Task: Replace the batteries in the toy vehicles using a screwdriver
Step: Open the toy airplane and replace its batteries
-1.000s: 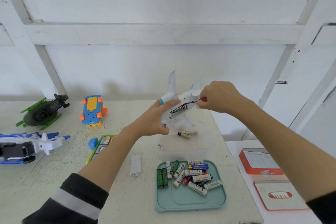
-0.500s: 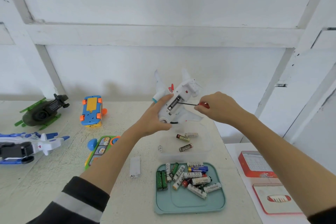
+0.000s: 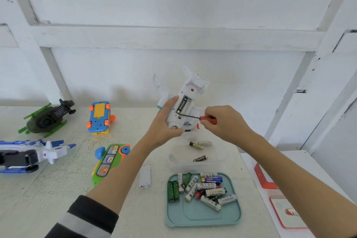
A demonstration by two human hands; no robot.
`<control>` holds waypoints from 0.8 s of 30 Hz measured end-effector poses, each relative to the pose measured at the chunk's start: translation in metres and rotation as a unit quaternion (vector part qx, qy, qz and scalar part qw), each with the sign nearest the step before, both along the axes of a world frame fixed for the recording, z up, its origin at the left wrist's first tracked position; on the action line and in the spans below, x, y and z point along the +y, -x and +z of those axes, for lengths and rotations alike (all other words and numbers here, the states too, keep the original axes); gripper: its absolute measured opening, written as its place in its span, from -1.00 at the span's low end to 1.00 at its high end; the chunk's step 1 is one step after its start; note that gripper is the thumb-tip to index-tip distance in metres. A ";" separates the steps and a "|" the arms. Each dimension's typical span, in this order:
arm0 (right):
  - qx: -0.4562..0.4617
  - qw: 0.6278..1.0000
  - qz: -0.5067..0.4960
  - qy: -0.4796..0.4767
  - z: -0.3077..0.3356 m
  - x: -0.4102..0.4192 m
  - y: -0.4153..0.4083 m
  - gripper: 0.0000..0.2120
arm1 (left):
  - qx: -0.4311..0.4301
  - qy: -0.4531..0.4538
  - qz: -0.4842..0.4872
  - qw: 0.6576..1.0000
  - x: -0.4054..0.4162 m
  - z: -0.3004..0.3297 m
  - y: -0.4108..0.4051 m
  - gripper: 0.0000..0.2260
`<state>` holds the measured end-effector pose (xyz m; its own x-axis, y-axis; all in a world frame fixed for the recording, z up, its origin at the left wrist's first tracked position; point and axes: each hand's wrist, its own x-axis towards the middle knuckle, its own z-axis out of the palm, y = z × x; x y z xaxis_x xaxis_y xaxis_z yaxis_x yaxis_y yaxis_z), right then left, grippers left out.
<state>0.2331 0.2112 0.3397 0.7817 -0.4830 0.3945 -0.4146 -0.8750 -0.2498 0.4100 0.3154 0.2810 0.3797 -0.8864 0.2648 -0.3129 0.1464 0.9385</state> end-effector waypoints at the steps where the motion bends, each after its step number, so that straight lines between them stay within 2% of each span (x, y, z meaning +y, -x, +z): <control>1: -0.003 1.000 -0.003 0.009 0.000 0.002 -0.001 -0.78 | -0.001 0.004 0.001 1.000 0.000 0.000 0.001 -0.19; 5: 0.000 0.998 -0.017 0.054 -0.004 0.012 -0.008 -0.67 | 0.008 0.035 0.018 0.999 -0.001 -0.003 0.006 -0.20; 7: -0.028 0.996 -0.011 0.084 -0.008 0.019 -0.011 -0.64 | 0.016 0.047 0.029 0.998 -0.002 -0.002 0.010 -0.20; 10: -0.075 0.987 -0.003 0.143 -0.013 0.025 -0.012 -0.77 | 0.027 0.052 0.048 0.997 -0.003 0.003 0.013 -0.21; 15: -0.129 0.972 0.008 0.196 -0.023 0.023 -0.007 -0.76 | 0.062 0.046 0.044 0.996 -0.002 0.007 0.008 -0.21; 19: -0.146 0.971 0.027 0.186 -0.027 0.018 -0.001 -0.77 | 0.067 0.043 0.026 0.996 0.000 0.009 0.007 -0.20; 24: -0.154 0.979 0.017 0.131 -0.016 0.010 0.007 -0.75 | 0.026 0.027 0.009 0.999 0.006 0.005 0.001 -0.21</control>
